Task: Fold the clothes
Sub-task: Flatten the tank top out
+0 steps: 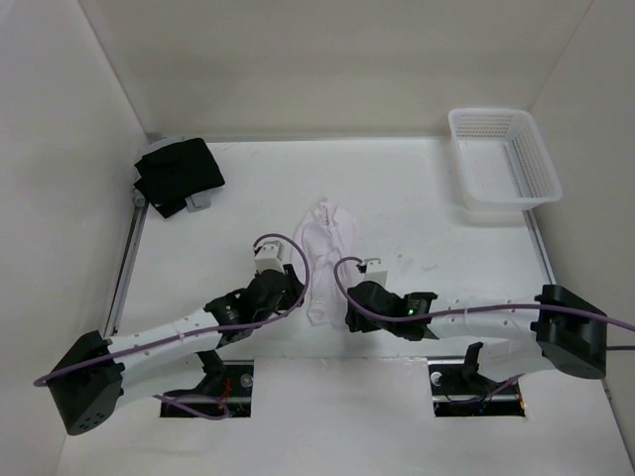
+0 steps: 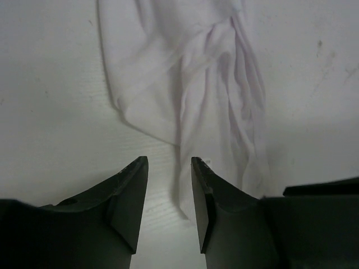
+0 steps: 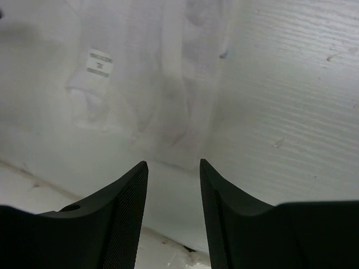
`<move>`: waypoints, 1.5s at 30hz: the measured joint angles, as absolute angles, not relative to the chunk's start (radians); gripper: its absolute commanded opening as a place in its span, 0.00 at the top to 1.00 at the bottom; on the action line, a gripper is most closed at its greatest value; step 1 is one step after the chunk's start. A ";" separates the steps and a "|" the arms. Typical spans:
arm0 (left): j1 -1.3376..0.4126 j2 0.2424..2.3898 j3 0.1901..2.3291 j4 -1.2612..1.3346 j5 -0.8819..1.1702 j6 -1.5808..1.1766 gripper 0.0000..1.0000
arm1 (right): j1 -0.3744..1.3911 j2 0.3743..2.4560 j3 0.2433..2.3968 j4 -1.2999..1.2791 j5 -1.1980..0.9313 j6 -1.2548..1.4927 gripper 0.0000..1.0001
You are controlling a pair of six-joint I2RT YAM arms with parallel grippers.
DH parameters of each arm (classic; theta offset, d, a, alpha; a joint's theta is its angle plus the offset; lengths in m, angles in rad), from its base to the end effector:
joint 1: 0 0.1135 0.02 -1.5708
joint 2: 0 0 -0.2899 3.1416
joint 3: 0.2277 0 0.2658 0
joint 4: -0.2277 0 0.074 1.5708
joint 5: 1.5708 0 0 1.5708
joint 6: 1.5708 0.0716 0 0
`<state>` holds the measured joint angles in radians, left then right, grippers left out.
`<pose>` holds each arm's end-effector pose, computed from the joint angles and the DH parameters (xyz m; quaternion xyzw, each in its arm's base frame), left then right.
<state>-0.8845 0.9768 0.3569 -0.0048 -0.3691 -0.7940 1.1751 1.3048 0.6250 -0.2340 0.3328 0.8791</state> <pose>0.1578 -0.1519 0.1698 -0.0439 0.8780 -0.2242 0.4207 0.1254 0.2396 0.1649 -0.0848 0.9311 0.1912 0.2988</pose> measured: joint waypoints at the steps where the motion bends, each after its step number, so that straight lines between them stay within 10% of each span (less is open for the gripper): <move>1: -0.914 0.953 0.357 -0.028 -0.382 -0.803 0.62 | 1.177 1.320 0.625 -0.242 0.338 0.884 0.52; 6: -1.045 0.913 0.342 -0.083 -0.404 -0.842 0.59 | 1.179 1.394 0.642 -0.255 0.350 0.894 0.54; 14: -1.121 0.900 0.268 -0.140 -0.408 -0.901 0.57 | 1.154 1.441 0.657 -0.193 0.321 0.888 0.98; 32: -1.113 0.900 0.279 -0.147 -0.430 -0.909 0.56 | 0.908 0.765 0.644 -0.321 0.430 0.793 0.97; 45: -1.239 1.239 0.492 0.024 -0.433 -0.889 0.47 | 0.877 0.722 0.514 -0.441 0.429 0.834 0.96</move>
<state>-1.2392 1.2392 0.4915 0.0242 -0.4332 -0.8890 0.8768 0.7223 0.5140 -0.4412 0.4290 0.8337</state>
